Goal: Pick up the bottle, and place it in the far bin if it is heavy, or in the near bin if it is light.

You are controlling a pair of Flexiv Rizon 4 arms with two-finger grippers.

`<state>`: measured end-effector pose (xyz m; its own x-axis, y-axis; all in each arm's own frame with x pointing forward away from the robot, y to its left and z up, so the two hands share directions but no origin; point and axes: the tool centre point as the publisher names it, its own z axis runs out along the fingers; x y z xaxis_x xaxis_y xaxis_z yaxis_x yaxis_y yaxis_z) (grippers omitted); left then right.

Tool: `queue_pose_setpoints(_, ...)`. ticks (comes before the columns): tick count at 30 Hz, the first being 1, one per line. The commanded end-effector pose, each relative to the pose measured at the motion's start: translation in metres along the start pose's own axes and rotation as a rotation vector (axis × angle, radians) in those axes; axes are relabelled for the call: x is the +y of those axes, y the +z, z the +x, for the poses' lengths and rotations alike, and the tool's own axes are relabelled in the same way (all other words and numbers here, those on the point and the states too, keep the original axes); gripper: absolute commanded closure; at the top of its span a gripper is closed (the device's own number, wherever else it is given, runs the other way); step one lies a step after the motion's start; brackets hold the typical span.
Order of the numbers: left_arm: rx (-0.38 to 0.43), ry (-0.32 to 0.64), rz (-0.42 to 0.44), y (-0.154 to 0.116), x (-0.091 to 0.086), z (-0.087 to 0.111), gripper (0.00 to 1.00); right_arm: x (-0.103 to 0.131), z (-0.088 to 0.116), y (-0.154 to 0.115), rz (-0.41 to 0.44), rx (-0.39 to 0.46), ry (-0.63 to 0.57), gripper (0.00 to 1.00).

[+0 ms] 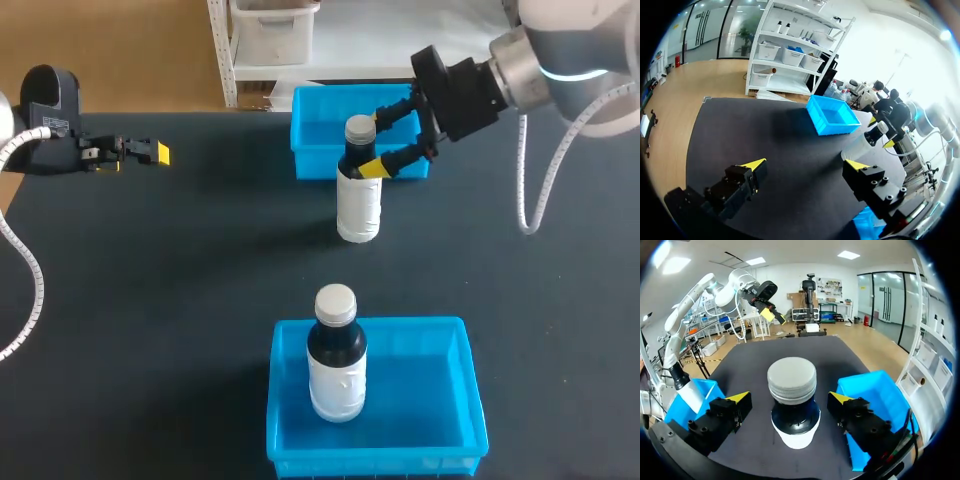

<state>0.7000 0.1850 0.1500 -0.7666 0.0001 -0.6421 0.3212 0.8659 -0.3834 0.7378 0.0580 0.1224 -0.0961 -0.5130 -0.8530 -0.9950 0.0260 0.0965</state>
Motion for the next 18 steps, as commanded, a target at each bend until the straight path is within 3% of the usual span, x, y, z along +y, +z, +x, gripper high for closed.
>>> queue_pose_setpoints(1,0.0,0.0,0.0,0.0,0.0,0.0,0.0,-0.0045,-0.0008,0.0051,-0.01,-0.005,-0.003,0.0)
queue_pose_setpoints(11,0.0,0.0,0.0,0.0,0.0,0.0,0.0,-0.0033,0.0005,0.0133,-0.025,-0.003,0.0,0.0)
queue_pose_setpoints(16,0.0,0.0,0.0,0.0,0.0,0.0,0.0,-0.003,-0.0021,0.0125,-0.022,-0.006,-0.003,0.23)
queue_pose_setpoints(18,0.0,0.0,0.0,0.0,0.0,0.0,0.0,-0.0031,-0.0029,0.0116,-0.019,-0.005,-0.005,0.27)
